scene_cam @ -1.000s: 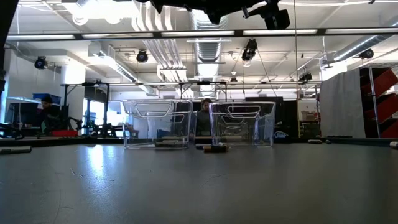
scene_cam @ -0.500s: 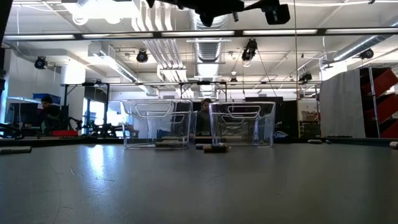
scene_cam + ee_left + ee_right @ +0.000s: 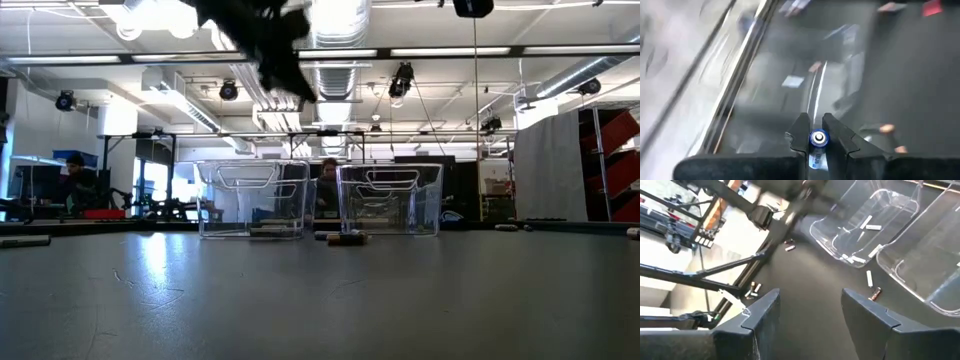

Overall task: Sort batteries
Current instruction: Put the white battery into the left transparent bin

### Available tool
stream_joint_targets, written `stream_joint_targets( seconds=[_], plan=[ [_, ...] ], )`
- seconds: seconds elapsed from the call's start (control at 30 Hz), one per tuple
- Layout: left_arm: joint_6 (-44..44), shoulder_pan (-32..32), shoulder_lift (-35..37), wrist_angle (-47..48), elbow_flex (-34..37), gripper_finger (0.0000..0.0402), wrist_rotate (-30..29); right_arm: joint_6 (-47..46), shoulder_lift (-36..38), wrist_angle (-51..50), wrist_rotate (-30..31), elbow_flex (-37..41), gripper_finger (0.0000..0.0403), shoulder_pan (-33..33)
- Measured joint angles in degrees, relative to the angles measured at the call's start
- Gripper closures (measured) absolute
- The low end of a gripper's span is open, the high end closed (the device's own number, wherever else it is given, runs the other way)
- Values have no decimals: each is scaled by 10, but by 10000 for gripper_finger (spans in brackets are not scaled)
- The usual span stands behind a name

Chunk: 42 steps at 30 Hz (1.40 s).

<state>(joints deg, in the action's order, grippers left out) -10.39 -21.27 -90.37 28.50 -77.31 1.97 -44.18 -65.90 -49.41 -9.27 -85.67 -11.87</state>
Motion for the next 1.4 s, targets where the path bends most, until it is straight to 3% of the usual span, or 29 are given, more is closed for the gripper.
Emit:
stream_joint_targets(
  seconds=[0.2, 0.37, 0.73, 1.4],
  plan=[
    [38, -78, -53, 80, 2, 388, -1, 3, -20, 2, 4, 0, 202, 12],
    [26, -94, -92, 129, -7, 387, -1, 6, -36, 4, 5, 1, 202, 11],
    [-19, -105, -173, 128, -11, 384, 1, -10, -48, 5, 4, 1, 202, 26],
    [24, -105, -234, 80, -13, 382, -25, -21, -48, 9, 5, 1, 202, 28]
  ],
)
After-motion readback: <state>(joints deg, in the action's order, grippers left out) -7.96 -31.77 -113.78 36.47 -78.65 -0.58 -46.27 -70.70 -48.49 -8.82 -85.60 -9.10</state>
